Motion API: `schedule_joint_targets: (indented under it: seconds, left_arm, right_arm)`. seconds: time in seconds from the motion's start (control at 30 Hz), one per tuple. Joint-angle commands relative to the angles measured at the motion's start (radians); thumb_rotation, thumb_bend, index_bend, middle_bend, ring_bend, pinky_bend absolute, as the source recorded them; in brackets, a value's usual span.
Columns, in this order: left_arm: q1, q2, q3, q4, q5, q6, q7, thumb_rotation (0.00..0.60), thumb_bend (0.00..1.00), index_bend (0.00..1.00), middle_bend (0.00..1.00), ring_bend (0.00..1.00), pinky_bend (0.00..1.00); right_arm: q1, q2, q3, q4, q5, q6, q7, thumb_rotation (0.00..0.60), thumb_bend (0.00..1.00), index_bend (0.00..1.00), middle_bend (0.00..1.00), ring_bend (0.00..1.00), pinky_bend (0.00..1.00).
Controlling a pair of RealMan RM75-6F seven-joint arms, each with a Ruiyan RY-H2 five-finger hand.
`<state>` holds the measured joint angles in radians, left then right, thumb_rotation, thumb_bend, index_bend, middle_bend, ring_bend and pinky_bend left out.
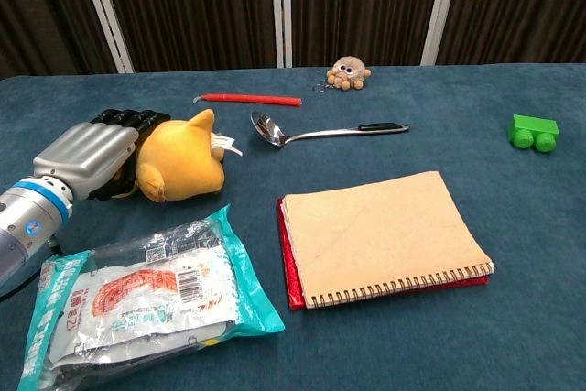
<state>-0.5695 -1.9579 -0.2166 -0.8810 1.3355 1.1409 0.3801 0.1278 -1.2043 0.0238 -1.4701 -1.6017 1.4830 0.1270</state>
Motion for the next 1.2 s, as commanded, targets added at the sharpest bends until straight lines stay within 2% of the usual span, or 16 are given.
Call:
schedule_joint_targets:
  seconds: [0.03, 0.37, 0.63, 0.83, 1.2]
  left_arm:
    - [-0.012, -0.014, 0.011, 0.014, 0.012, -0.002, 0.007, 0.6, 1.0, 0.0, 0.0, 0.0, 0.0]
    - [-0.037, -0.05, 0.032, 0.014, 0.05, 0.033, 0.021, 0.6, 1.0, 0.0, 0.0, 0.0, 0.0]
    - [-0.042, -0.015, 0.026, -0.057, 0.073, 0.085, 0.023, 0.6, 1.0, 0.0, 0.0, 0.0, 0.0]
    - [-0.046, 0.007, 0.019, -0.106, 0.063, 0.083, 0.051, 0.6, 1.0, 0.0, 0.0, 0.0, 0.0]
    - [-0.029, -0.011, 0.03, -0.031, 0.011, 0.04, 0.038, 0.6, 1.0, 0.0, 0.0, 0.0, 0.0]
  right_arm:
    - [0.0, 0.0, -0.001, 0.0, -0.002, 0.001, -0.001, 0.6, 0.08, 0.0, 0.0, 0.0, 0.0]
    - [0.001, -0.003, -0.003, -0.001, -0.005, -0.001, -0.008, 0.6, 0.08, 0.0, 0.0, 0.0, 0.0]
    - [-0.001, -0.002, -0.005, -0.005, -0.008, 0.004, -0.011, 0.6, 0.08, 0.0, 0.0, 0.0, 0.0]
    - [-0.001, -0.002, -0.006, -0.006, -0.011, 0.004, -0.013, 0.6, 0.08, 0.0, 0.0, 0.0, 0.0]
    - [0.0, -0.004, -0.007, -0.004, -0.008, -0.002, -0.018, 0.6, 0.08, 0.0, 0.0, 0.0, 0.0]
